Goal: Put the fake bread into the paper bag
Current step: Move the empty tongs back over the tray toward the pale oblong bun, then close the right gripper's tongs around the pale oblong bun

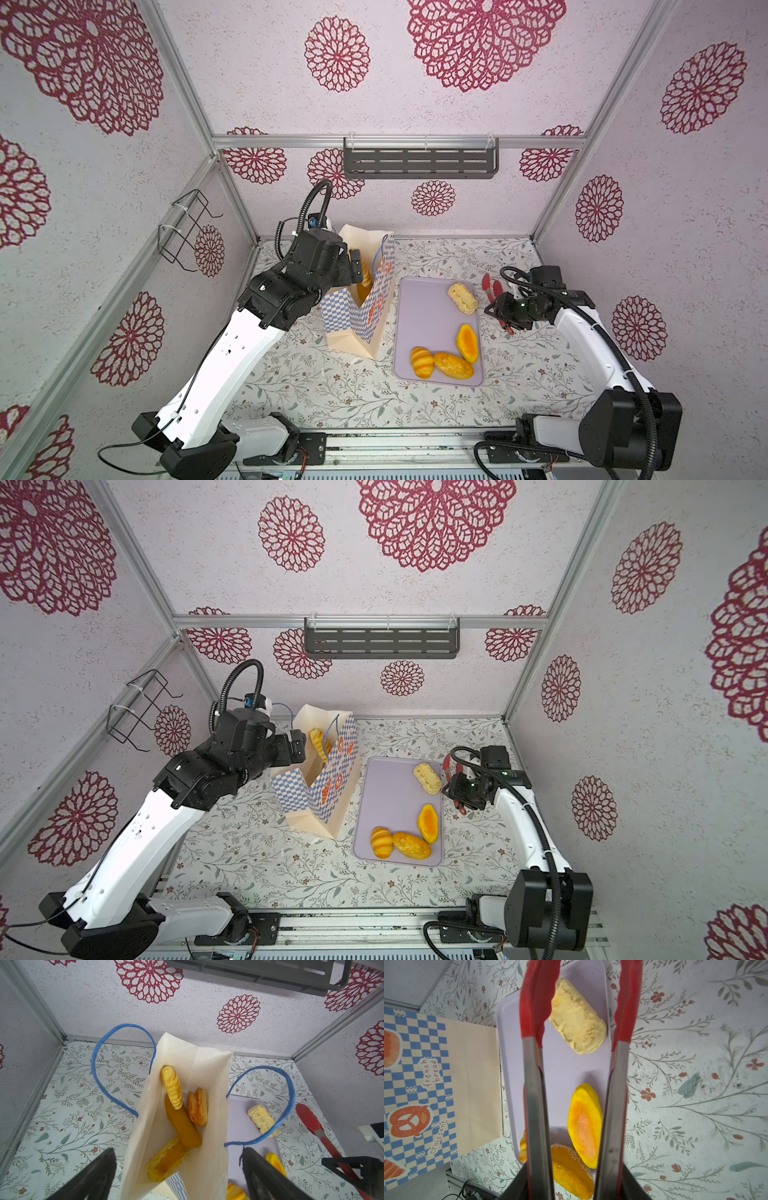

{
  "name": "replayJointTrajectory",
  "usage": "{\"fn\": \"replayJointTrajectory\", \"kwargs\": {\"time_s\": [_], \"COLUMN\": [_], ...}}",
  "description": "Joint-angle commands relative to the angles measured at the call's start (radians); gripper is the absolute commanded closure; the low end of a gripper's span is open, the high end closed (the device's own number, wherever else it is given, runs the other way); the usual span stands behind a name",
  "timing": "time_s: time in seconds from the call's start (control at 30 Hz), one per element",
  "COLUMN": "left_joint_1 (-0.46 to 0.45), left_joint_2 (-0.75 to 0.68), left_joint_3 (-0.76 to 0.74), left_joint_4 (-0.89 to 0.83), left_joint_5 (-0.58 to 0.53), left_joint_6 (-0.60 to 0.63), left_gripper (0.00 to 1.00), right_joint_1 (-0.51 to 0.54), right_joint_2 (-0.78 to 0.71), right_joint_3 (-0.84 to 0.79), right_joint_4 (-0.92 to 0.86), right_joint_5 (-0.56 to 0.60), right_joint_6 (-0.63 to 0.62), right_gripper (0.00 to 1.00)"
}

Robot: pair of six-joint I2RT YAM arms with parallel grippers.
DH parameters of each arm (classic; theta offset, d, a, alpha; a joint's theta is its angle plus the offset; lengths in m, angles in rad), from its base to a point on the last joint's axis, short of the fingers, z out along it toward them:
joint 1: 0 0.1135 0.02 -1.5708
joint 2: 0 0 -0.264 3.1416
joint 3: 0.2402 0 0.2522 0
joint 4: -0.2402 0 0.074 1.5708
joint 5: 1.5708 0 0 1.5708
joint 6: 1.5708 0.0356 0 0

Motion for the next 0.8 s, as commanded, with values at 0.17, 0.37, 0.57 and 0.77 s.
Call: {"fn": "replayJointTrajectory", "kwargs": {"time_s": [0.17,0.37,0.57,0.77], "left_joint_1": [0.176,0.372,0.460,0.495], "left_joint_2": [-0.125,-0.214,-0.250,-0.273], "left_joint_3": [-0.123,-0.294,-0.379,-0.438], "left_joint_4": [0.032,0.135,0.179,0.219], "left_joint_5": [0.114,0.325,0.420,0.468], "left_joint_6": [-0.027,-0.082,-0.099,-0.113], "left_gripper": [0.03,0.03,0.03,0.03], "right_joint_1": [0.007,0.034,0.067,0.069], "right_joint_2": [0.053,0.112,0.180,0.239], "right_joint_3": [0.025,0.028,0.063,0.093], "right_joint_4": [0.079,0.130,0.145,0.144], "right_joint_5": [-0.062,-0.051,-0.027,0.000], "right_joint_6": [0.002,0.033,0.038,0.028], "right_gripper": [0.50,0.49,0.47,0.46]}}
